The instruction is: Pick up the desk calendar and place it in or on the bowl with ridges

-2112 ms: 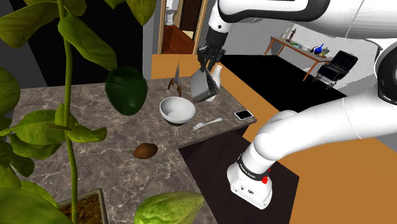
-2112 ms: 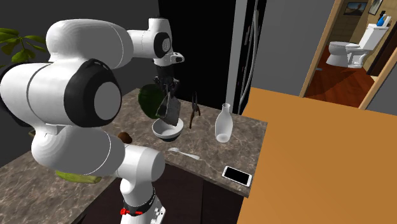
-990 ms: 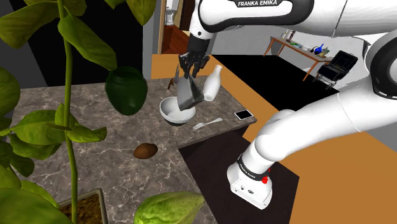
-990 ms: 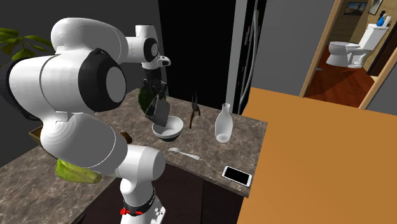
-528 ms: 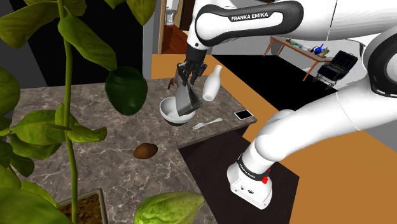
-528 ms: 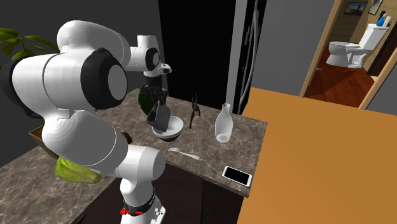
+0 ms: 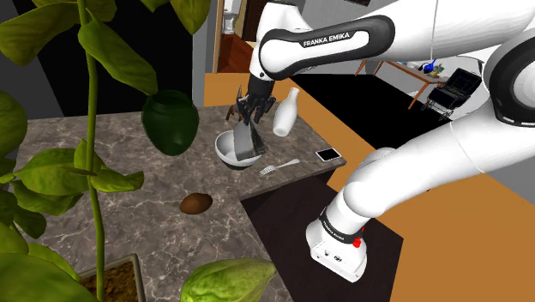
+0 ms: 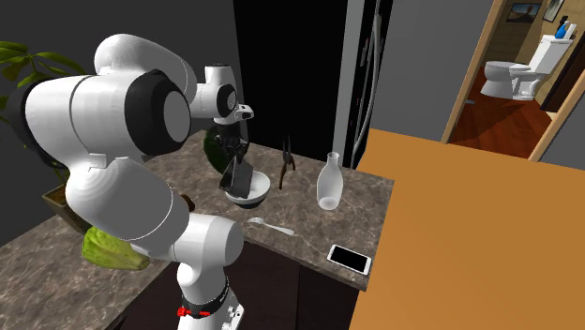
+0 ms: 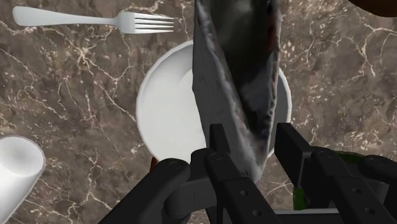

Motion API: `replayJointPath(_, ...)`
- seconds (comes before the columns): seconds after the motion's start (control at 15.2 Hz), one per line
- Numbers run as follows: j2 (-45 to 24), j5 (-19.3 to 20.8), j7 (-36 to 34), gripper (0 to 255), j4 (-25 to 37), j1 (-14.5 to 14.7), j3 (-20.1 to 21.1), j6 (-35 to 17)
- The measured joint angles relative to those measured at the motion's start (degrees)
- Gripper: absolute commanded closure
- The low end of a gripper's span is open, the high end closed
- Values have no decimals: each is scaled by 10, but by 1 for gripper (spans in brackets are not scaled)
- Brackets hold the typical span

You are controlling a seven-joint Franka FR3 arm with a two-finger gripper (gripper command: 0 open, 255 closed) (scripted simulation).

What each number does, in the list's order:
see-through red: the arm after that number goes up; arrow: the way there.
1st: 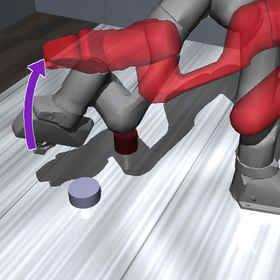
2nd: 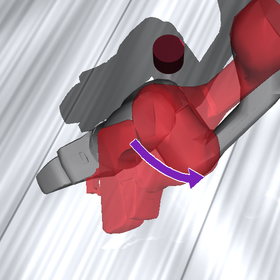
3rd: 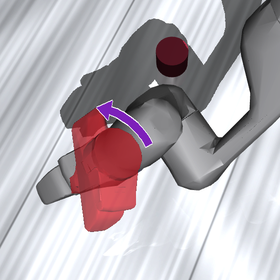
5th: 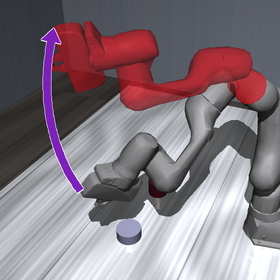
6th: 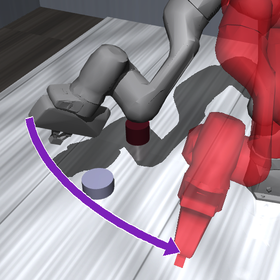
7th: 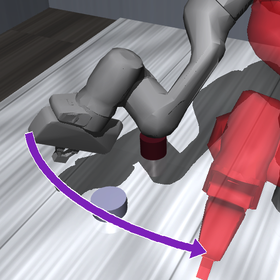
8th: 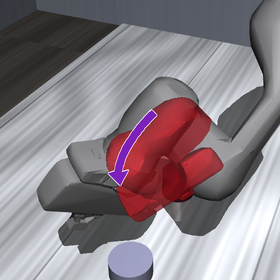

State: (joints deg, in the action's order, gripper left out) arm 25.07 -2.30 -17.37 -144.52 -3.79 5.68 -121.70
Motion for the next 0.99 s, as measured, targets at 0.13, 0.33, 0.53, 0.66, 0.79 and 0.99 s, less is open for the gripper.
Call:
replayJointPath(0.13, -1, 0, 0, 255, -1, 0, 0, -5)
replayJointPath(0.33, -3, 1, -1, 255, 0, 0, 0, -8)
replayJointPath(0.53, -4, 0, -1, 0, -1, 1, 0, -7)
replayJointPath(0.66, -6, 0, -1, 0, -2, 1, 1, -7)
replayJointPath(0.79, -7, 0, -1, 0, -2, 1, 1, -7)
replayJointPath(0.99, 8, 1, 2, 0, 10, 0, -2, 19)
